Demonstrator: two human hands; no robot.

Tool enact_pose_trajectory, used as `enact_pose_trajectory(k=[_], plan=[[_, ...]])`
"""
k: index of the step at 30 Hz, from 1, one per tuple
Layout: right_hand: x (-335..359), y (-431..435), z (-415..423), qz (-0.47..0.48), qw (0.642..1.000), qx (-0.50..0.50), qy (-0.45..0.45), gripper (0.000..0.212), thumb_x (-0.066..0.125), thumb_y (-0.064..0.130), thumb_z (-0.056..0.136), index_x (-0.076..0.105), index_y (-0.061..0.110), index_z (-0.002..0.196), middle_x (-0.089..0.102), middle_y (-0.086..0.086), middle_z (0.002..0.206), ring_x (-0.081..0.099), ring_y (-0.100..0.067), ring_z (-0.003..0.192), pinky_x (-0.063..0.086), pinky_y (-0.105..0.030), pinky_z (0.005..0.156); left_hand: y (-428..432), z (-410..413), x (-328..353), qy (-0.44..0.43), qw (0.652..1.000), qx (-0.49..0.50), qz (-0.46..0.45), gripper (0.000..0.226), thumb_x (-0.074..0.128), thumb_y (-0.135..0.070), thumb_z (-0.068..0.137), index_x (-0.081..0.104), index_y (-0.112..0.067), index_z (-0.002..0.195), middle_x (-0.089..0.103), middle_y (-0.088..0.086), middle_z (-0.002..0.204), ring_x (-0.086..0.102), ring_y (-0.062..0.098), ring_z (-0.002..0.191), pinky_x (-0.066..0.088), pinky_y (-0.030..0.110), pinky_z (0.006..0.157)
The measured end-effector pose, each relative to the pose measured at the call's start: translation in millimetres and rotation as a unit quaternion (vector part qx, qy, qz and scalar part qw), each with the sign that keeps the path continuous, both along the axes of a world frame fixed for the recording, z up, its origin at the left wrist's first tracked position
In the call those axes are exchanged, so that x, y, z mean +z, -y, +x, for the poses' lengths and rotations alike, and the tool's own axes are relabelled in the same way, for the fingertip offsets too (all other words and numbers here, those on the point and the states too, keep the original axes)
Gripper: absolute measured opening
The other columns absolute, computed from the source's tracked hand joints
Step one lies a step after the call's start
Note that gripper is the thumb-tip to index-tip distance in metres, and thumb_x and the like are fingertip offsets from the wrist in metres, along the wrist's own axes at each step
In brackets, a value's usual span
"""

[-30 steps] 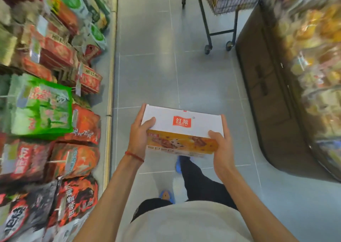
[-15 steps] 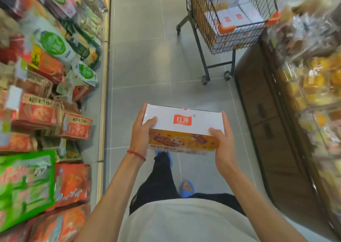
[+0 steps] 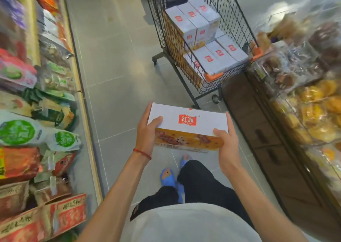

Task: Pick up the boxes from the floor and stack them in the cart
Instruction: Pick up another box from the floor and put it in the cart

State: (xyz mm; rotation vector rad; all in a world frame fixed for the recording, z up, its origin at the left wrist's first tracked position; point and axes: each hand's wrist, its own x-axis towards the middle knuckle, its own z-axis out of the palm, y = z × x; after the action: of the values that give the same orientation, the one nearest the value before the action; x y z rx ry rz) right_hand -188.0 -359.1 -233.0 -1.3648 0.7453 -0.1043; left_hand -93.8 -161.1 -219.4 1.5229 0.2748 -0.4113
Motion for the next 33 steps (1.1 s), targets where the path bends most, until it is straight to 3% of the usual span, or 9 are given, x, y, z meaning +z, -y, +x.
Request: enact_pose_trajectory(k=[4, 6, 12, 16, 20, 22, 24, 29, 33], plan=[[-6.4, 17.7, 75.9, -0.005, 0.999, -0.033, -0.004, 0.064, 0.054, 0.034, 0.087, 0.044, 0.029, 0.15, 0.069, 0.005, 0.13, 0.07, -0.021, 0.114, 0.053, -0.056, 0.103, 25.6, 85.5, 1.5, 0.008, 1.0, -0.024, 0.007, 0.05, 0.055, -0.022, 0.101, 0.044, -0.029, 0.149, 0.065, -0.001, 0.132, 0.072, 0.017, 0.102, 0.059, 0.024, 0.073], [-8.4, 29.5, 114.9, -0.005, 0.999, -0.048, 0.002, 0.056, 0.054, 0.032, 0.087, 0.052, 0.026, 0.142, 0.071, 0.004, 0.126, 0.071, -0.022, 0.113, 0.054, -0.057, 0.102, 42.6, 130.5, 2.4, 0.012, 0.999, -0.04, 0.008, 0.05, 0.055, -0.022, 0.101, 0.044, -0.029, 0.149, 0.065, -0.002, 0.132, 0.071, 0.016, 0.102, 0.059, 0.023, 0.073], [-11.8, 74.0, 224.0, 0.018, 0.994, -0.099, 0.036, 0.061, 0.062, 0.023, 0.082, 0.054, 0.018, 0.142, 0.066, -0.01, 0.133, 0.064, -0.032, 0.123, 0.051, -0.052, 0.102, 99.7, 263.5, 9.5, 0.032, 0.997, -0.071, 0.022, 0.05, 0.057, -0.015, 0.1, 0.047, -0.027, 0.147, 0.064, -0.006, 0.129, 0.068, 0.016, 0.107, 0.059, 0.024, 0.076], [-6.6, 102.3, 293.2, 0.021, 0.992, -0.112, 0.047, 0.062, 0.063, 0.021, 0.082, 0.053, 0.021, 0.143, 0.066, -0.006, 0.134, 0.063, -0.03, 0.124, 0.056, -0.043, 0.094, 131.2, 338.4, 14.7, 0.055, 0.99, -0.124, 0.031, 0.058, 0.061, -0.028, 0.094, 0.044, -0.031, 0.149, 0.063, -0.004, 0.133, 0.064, 0.019, 0.118, 0.059, 0.037, 0.092], [0.0, 127.3, 359.5, 0.027, 0.987, -0.155, 0.044, 0.07, 0.068, 0.019, 0.079, 0.052, 0.035, 0.145, 0.065, -0.001, 0.138, 0.061, -0.031, 0.128, 0.047, -0.065, 0.106, 162.6, 413.3, 18.4, 0.085, 0.983, -0.162, 0.02, 0.059, 0.06, -0.022, 0.095, 0.042, -0.025, 0.151, 0.06, -0.001, 0.138, 0.061, 0.017, 0.123, 0.057, 0.03, 0.093], [2.3, 136.8, 390.0, 0.023, 0.983, -0.177, 0.043, 0.068, 0.066, 0.015, 0.081, 0.053, 0.036, 0.144, 0.067, 0.0, 0.136, 0.063, -0.029, 0.126, 0.048, -0.065, 0.106, 178.2, 449.4, 18.6, 0.09, 0.981, -0.172, 0.001, 0.059, 0.058, -0.008, 0.097, 0.04, -0.02, 0.153, 0.058, 0.0, 0.141, 0.06, 0.015, 0.123, 0.055, 0.021, 0.09], [4.2, 144.5, 419.4, 0.009, 0.978, -0.205, 0.042, 0.069, 0.066, 0.015, 0.084, 0.05, 0.036, 0.148, 0.067, 0.001, 0.137, 0.063, -0.028, 0.126, 0.047, -0.062, 0.108, 193.0, 484.1, 20.7, 0.1, 0.976, -0.192, -0.016, 0.063, 0.06, -0.009, 0.094, 0.039, -0.02, 0.153, 0.056, -0.002, 0.143, 0.058, 0.013, 0.124, 0.054, 0.019, 0.091], [9.9, 152.1, 487.2, -0.021, 0.962, -0.267, 0.041, 0.07, 0.065, 0.017, 0.089, 0.042, 0.029, 0.154, 0.064, 0.002, 0.14, 0.062, -0.023, 0.128, 0.047, -0.057, 0.11, 225.0, 577.0, 17.4, 0.113, 0.956, -0.271, -0.017, 0.068, 0.065, -0.022, 0.088, 0.04, -0.028, 0.151, 0.05, 0.003, 0.147, 0.053, 0.019, 0.133, 0.052, 0.039, 0.104], [10.9, 160.2, 535.0, -0.016, 0.948, -0.317, 0.03, 0.077, 0.071, 0.034, 0.085, 0.039, 0.026, 0.155, 0.066, 0.004, 0.138, 0.063, -0.021, 0.127, 0.047, -0.056, 0.11, 256.0, 637.5, 25.3, 0.1, 0.935, -0.34, -0.037, 0.067, 0.059, -0.007, 0.09, 0.038, -0.026, 0.151, 0.061, -0.006, 0.133, 0.065, 0.006, 0.114, 0.056, 0.024, 0.086]])
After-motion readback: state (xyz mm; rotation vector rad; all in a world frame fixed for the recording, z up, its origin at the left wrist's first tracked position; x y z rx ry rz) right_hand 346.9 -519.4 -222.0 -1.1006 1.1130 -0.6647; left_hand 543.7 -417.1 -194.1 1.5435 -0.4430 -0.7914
